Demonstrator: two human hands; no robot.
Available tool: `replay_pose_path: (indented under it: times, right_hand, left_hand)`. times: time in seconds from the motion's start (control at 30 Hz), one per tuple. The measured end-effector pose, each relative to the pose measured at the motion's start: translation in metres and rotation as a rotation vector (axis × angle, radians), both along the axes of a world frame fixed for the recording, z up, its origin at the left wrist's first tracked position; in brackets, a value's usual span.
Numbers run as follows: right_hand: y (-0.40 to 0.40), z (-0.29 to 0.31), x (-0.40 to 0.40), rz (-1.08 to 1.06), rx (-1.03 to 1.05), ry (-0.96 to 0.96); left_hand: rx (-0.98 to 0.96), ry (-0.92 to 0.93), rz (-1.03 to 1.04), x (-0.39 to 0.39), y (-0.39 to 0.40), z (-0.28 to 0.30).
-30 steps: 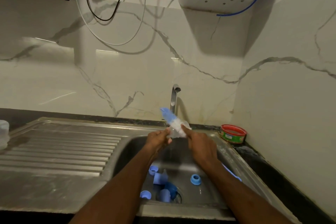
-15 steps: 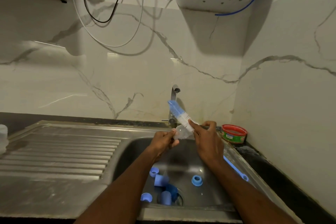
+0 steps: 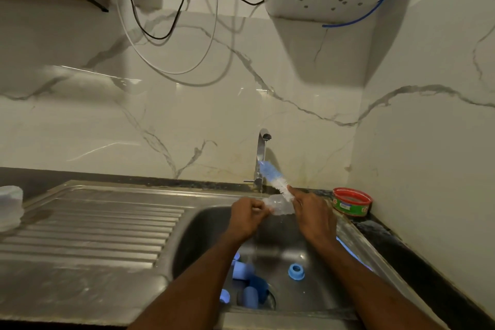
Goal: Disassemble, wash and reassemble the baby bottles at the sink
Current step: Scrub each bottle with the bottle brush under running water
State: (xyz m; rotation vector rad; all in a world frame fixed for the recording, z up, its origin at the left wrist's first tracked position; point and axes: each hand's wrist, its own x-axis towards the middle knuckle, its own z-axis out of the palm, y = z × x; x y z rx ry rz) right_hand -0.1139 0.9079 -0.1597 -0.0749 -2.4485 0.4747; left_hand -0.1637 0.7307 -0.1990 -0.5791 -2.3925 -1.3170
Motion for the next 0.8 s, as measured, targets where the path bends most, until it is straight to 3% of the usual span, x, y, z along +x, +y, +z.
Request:
replay_pose_path:
  times: [0.1, 0.2, 0.27, 0.43, 0.57, 0.63, 0.7, 0.8]
  right_hand:
    - [-0.009, -0.006, 0.002, 0.029, 0.144, -0.051]
    - [-0.026, -0.008, 0.013, 0.193, 0.195, -0.067]
    - [-0.028, -0.005, 0.012, 0.171, 0.264, -0.061]
    - [-0.007, -0.001, 0.014, -0.033, 0.228, -0.135]
    - [-0.024, -0.004, 0.017, 0.096, 0.211, -0.091]
    - [-0.031, -0.004, 0.010, 0.115, 0.178, -0.162]
    - [-0.026, -0.002, 0.008, 0.063, 0.132, -0.222]
    - [-0.015, -0.004, 0.015, -0.012, 0.191, -0.150]
  left_hand:
    - [0.103, -0.004, 0.148, -0.004, -0.002, 0.000]
    - [0.161, -0.036, 0.250, -0.007, -0.008, 0.001]
    - [0.235, -0.070, 0.256, -0.006, -0.010, 0.004]
    - [0.286, -0.052, 0.189, 0.001, -0.004, 0.009]
    - [0.348, -0.082, 0.255, -0.004, -0.005, 0.009]
    - [0.412, -0.115, 0.275, -0.005, -0.010, 0.009]
    - [0.438, -0.148, 0.266, -0.006, -0.012, 0.009]
    - [0.455, -0.169, 0.249, -0.005, -0.007, 0.009]
